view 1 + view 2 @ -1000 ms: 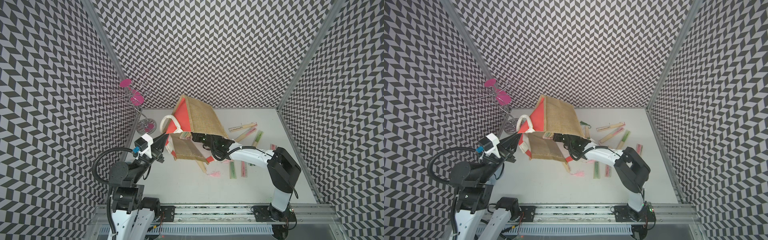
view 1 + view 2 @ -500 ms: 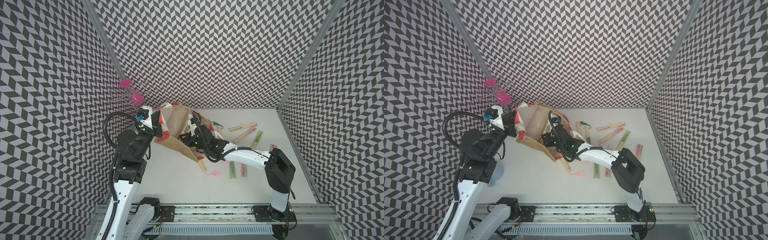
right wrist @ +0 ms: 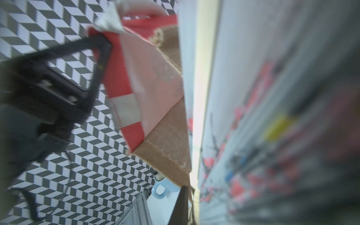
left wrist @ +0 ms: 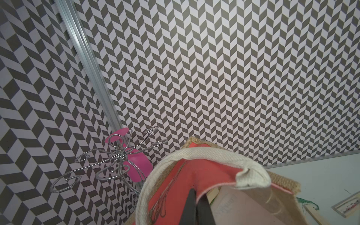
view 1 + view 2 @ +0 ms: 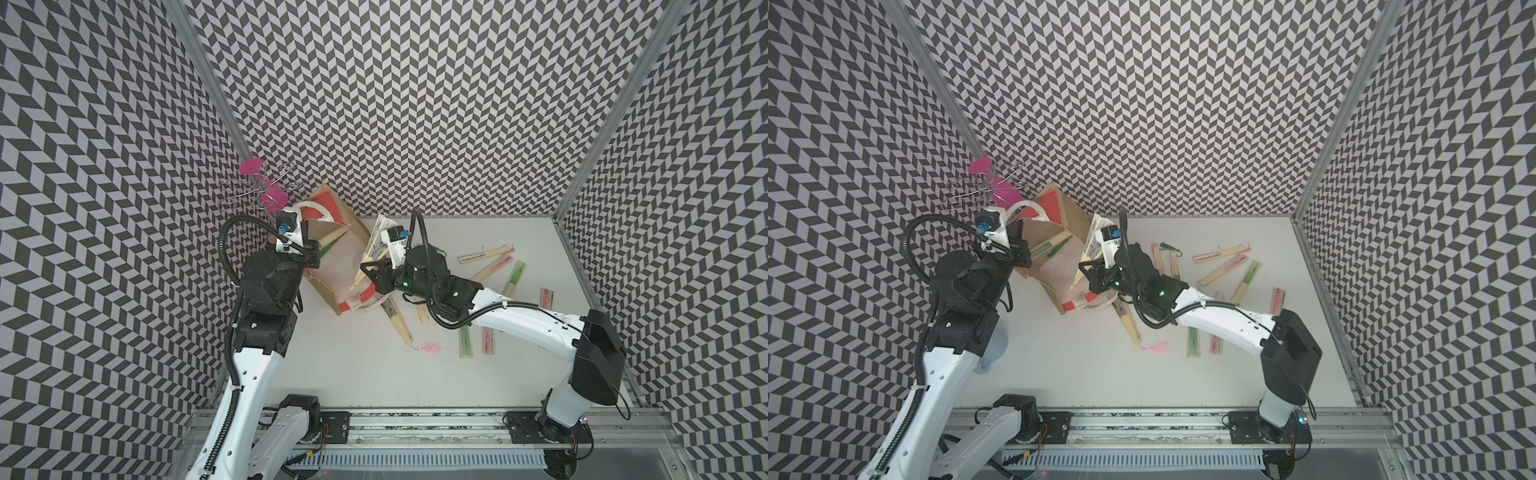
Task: Take out the folding fans from the tote bags
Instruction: Pick up the folding fan from the canvas bag, then place the folding fan at the center of the board.
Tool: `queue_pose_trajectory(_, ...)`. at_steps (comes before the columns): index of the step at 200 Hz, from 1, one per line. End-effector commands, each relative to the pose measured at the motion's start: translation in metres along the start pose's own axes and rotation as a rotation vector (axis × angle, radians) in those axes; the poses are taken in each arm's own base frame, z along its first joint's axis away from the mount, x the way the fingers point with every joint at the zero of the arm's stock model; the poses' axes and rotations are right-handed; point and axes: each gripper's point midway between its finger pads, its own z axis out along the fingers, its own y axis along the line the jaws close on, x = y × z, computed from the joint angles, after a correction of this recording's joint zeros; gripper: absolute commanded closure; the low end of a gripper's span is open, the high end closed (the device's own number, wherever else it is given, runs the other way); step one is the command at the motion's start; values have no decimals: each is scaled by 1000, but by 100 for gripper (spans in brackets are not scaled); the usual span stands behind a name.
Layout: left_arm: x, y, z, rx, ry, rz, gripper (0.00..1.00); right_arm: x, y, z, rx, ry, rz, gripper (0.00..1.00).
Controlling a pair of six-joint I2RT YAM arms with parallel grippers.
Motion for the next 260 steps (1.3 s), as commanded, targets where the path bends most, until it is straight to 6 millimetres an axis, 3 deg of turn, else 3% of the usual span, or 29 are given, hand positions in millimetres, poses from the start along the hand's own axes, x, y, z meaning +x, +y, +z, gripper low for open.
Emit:
queue_pose_trajectory(1, -18, 12, -3, -62, -47, 11, 100, -24, 20, -21, -70, -82, -38, 99)
queue_pose_trajectory(50, -12, 18, 5, -95, -15, -19, 100, -34, 23, -51, -36, -74, -73, 99)
queue_pose_trajectory(79, -16, 18, 5, -93, -15, -25, 100, -20, -7, -64, 82, 31, -50, 99)
queue_pose_trajectory(93, -19, 17, 4, -86, -25, -29, 100, -1, -35, -69, 189, 131, -36, 99)
queue_pose_trajectory(116, -26, 18, 0, -83, -44, -36, 100, 54, -90, -86, 424, 362, -51, 99)
queue_pose_trajectory(153, -30, 25, -2, -122, -39, -21, 100, 139, -176, -142, 831, 701, -103, 100)
queue_pose_trajectory(177, -28, 33, -2, -167, -18, -8, 100, 165, -192, -153, 873, 765, -109, 100)
queue_pose_trajectory(228, -26, 45, -7, -236, 2, 8, 100, 210, -216, -152, 919, 950, -154, 100)
queue_pose_trajectory(260, -27, 45, -9, -236, -2, 9, 100, 231, -216, -147, 914, 1013, -192, 100)
